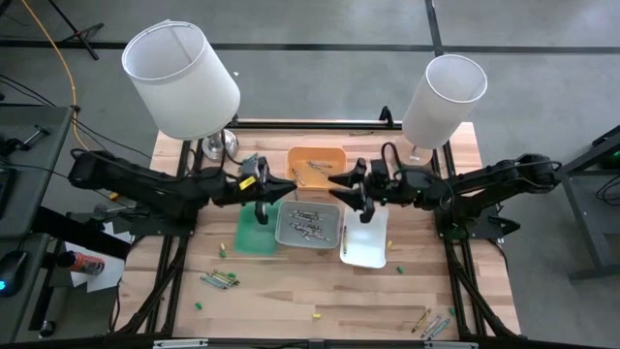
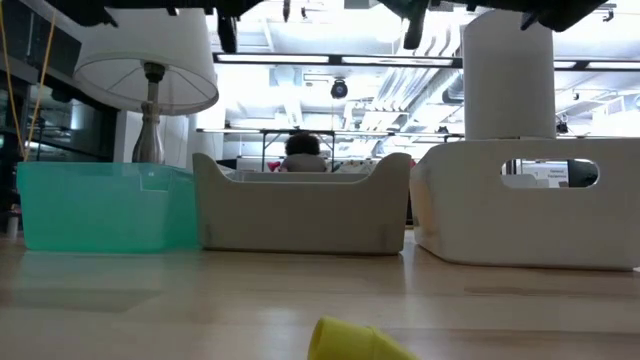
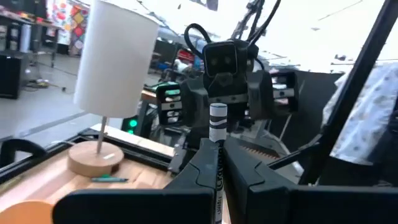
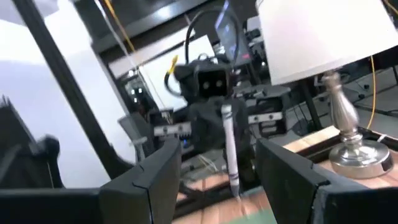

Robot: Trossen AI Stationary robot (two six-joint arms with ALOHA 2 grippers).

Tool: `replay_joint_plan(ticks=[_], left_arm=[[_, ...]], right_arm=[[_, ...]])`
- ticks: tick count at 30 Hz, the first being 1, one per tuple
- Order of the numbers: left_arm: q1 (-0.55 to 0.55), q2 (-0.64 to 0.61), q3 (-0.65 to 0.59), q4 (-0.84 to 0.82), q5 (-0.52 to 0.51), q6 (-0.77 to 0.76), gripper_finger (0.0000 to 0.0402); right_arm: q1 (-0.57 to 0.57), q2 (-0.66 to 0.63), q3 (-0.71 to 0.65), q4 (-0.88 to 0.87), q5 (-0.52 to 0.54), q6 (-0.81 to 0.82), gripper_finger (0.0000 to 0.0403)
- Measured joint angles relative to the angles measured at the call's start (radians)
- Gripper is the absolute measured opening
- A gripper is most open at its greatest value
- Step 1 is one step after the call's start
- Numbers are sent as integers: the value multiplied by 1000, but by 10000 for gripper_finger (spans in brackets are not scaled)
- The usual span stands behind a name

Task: Sort crayons
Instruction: Put the gray crayon into the yellow bin

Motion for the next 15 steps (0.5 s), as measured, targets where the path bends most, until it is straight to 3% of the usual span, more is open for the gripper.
replay_joint_plan(ticks=[15], left_arm=[[3, 35, 1, 16, -29, 12, 0]], right_arm=[[7, 0, 0, -37, 3, -13, 199]])
